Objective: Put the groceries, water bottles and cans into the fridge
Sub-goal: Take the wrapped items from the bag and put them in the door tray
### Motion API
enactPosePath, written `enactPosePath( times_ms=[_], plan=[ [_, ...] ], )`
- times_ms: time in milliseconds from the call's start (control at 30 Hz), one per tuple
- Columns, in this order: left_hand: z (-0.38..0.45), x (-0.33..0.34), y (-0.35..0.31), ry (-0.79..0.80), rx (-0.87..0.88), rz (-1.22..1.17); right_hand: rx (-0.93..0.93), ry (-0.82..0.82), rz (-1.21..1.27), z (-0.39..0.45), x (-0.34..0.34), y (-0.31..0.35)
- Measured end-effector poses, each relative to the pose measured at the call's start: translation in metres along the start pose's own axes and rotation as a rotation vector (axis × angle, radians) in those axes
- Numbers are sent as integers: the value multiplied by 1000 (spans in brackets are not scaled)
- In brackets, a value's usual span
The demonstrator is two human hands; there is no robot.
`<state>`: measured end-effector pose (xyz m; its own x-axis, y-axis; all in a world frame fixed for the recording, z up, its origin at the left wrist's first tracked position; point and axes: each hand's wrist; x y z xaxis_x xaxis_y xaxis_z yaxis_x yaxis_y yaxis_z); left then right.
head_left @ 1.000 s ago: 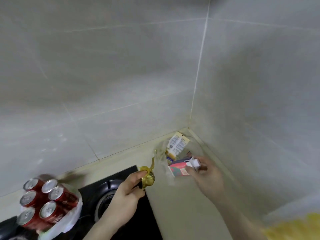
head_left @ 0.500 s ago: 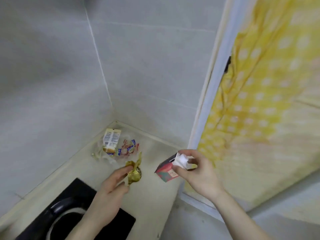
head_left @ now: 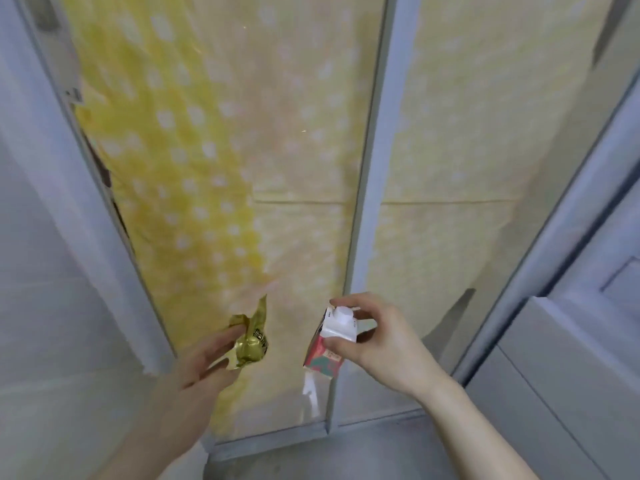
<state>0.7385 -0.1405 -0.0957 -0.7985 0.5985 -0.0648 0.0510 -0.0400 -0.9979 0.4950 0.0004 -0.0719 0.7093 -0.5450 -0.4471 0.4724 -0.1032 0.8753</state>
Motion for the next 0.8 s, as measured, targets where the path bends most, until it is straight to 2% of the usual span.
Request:
enactPosePath(
  times_ms=[200, 400, 800],
  plan=[
    [49, 109, -16, 226, 48, -40, 73, -244, -61, -16, -105, -32],
    [102, 199, -33, 523, 110, -18, 147, -473, -136, -37, -183, -51],
    [211, 355, -63, 953, 183, -44, 338, -852, -302, -32, -275, -65]
  ],
)
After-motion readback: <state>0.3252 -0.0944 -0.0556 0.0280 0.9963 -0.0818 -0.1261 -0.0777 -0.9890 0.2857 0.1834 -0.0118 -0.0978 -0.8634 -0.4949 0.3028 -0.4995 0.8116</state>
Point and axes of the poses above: each hand's wrist, its own z-axis towards the middle knuckle, its own x-axis out of the palm, y = z × x, and after that the axes turned 3 degrees about -y, right-handed
